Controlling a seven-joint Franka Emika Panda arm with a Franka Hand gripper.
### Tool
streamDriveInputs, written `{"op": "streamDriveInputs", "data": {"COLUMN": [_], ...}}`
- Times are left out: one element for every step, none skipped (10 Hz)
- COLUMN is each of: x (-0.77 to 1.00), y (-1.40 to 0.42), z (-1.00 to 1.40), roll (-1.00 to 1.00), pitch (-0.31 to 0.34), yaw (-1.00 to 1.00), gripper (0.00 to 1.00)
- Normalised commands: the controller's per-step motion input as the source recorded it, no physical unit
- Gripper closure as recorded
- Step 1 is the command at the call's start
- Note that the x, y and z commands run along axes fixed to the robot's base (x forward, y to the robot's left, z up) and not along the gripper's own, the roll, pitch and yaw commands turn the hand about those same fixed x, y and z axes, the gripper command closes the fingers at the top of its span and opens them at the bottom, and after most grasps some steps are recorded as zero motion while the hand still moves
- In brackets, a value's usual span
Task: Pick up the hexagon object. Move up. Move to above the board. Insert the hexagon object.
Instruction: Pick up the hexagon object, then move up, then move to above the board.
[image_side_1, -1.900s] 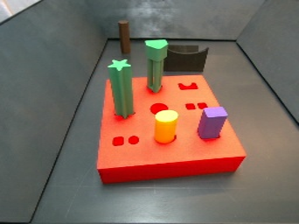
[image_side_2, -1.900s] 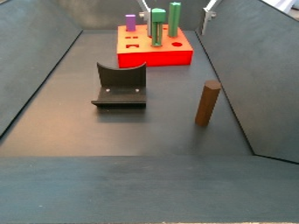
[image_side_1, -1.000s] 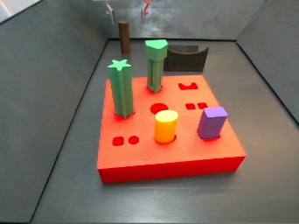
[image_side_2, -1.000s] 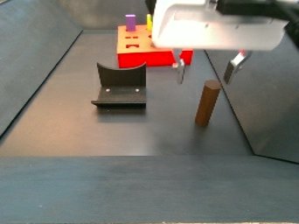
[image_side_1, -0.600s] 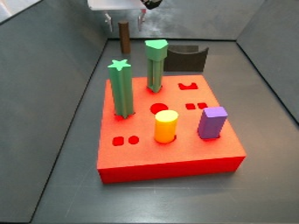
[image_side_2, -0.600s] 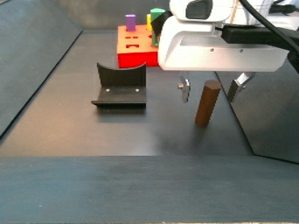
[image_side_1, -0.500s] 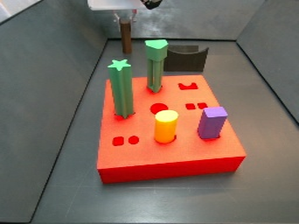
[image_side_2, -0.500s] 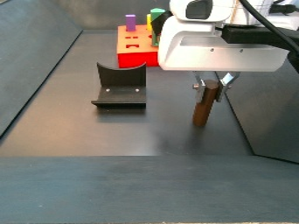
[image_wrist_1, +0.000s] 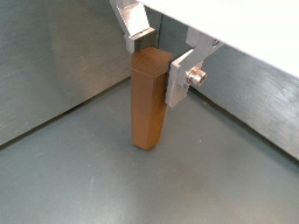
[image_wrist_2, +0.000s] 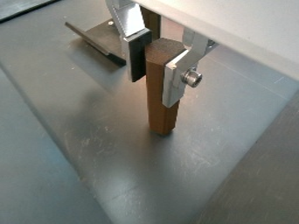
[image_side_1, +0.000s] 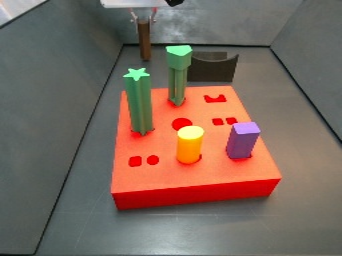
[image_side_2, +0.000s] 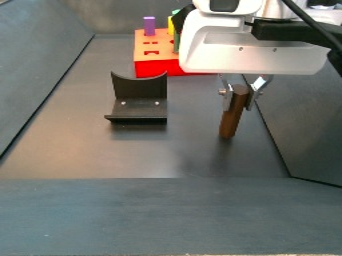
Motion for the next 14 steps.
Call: {"op": "streamDriveInputs", "data": {"x": [0.0, 0.0, 0.0, 0.0, 0.0, 0.0, -0.02, -0.03, -0.04, -0.03, -0.02, 0.18, 0.19, 0.17], "y": [0.0, 0.0, 0.0, 0.0, 0.0, 0.0, -0.06, -0.04, -0.02, 0.0, 0.0, -0.09, -0.1, -0.08], "z": [0.0, 0.0, 0.0, 0.0, 0.0, 0.83, 0.79, 0.65, 0.52, 0.37, 0.18, 1.0, 1.0, 1.0], "roll": [0.0, 0.0, 0.0, 0.0, 0.0, 0.0, -0.01, 0.01, 0.03, 0.05, 0.08, -0.21, -0.21, -0.19], "pitch": [0.0, 0.0, 0.0, 0.0, 0.0, 0.0, 0.023, 0.051, 0.059, 0.062, 0.07, 0.097, 0.097, 0.117], "yaw": [0.0, 0.0, 0.0, 0.0, 0.0, 0.0, -0.03, -0.03, -0.03, -0.02, -0.01, 0.07, 0.07, 0.06], "gripper": [1.0, 1.0, 1.0, 1.0, 1.0, 1.0, 1.0, 1.0, 1.0, 1.0, 1.0, 1.0, 1.0, 1.0]}}
